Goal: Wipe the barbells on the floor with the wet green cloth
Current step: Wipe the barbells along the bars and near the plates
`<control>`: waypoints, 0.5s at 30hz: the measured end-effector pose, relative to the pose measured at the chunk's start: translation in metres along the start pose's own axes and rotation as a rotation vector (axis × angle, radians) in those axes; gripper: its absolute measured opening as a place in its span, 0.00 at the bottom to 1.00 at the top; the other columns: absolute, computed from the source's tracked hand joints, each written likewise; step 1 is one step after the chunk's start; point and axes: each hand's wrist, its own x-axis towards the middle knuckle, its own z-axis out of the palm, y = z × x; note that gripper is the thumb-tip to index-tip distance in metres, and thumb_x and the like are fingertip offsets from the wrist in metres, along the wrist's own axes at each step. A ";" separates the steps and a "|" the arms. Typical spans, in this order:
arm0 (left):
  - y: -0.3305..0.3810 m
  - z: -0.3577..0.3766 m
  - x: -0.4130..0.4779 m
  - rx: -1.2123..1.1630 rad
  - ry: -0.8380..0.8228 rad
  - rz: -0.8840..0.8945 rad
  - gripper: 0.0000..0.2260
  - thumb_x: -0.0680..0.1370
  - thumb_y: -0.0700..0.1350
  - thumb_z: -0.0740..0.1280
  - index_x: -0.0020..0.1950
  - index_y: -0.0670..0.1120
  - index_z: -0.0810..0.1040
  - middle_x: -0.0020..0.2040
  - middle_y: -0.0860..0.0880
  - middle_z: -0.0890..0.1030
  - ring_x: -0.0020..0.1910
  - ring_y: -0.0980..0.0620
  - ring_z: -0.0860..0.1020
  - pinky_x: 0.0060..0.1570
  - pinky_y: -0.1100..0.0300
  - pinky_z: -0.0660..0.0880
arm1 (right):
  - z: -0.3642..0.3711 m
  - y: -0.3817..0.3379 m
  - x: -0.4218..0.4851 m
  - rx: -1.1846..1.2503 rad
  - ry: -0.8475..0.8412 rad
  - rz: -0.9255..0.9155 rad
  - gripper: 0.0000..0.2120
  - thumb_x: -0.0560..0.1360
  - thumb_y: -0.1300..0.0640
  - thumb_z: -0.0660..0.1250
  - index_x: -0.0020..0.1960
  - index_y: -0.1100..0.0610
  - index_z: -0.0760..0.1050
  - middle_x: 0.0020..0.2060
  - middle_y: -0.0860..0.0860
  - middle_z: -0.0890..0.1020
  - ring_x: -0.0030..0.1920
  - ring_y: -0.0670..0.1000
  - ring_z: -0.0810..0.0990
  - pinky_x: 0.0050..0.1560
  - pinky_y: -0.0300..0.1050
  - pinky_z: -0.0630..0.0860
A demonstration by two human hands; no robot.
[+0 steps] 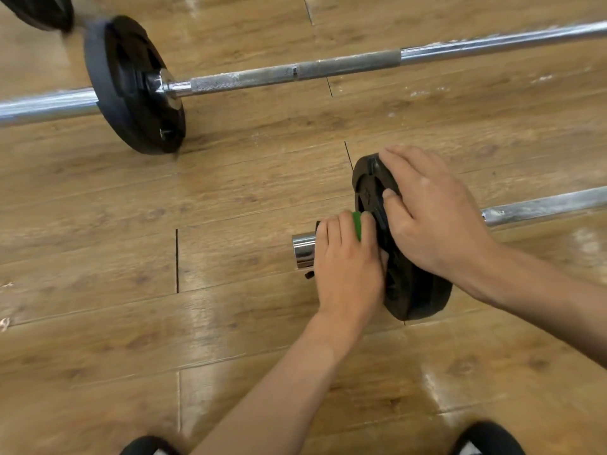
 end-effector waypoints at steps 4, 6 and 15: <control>-0.043 -0.005 0.005 0.087 0.049 0.047 0.11 0.79 0.46 0.60 0.55 0.43 0.78 0.47 0.44 0.77 0.45 0.44 0.74 0.48 0.51 0.68 | -0.003 0.000 0.002 0.000 -0.020 0.000 0.27 0.78 0.54 0.56 0.76 0.62 0.69 0.73 0.57 0.73 0.73 0.59 0.69 0.72 0.53 0.67; -0.060 -0.010 0.008 0.088 0.051 -0.038 0.11 0.82 0.47 0.57 0.49 0.44 0.77 0.43 0.46 0.76 0.41 0.44 0.75 0.44 0.51 0.68 | -0.003 0.000 0.005 0.002 -0.027 0.004 0.25 0.80 0.57 0.59 0.76 0.63 0.69 0.72 0.57 0.73 0.72 0.60 0.69 0.71 0.52 0.67; -0.032 0.000 0.018 0.077 0.063 0.131 0.16 0.78 0.49 0.61 0.59 0.41 0.78 0.48 0.43 0.76 0.46 0.41 0.74 0.49 0.49 0.69 | -0.007 -0.003 0.022 0.018 -0.029 0.046 0.20 0.80 0.59 0.61 0.72 0.60 0.74 0.67 0.56 0.77 0.68 0.60 0.72 0.67 0.55 0.72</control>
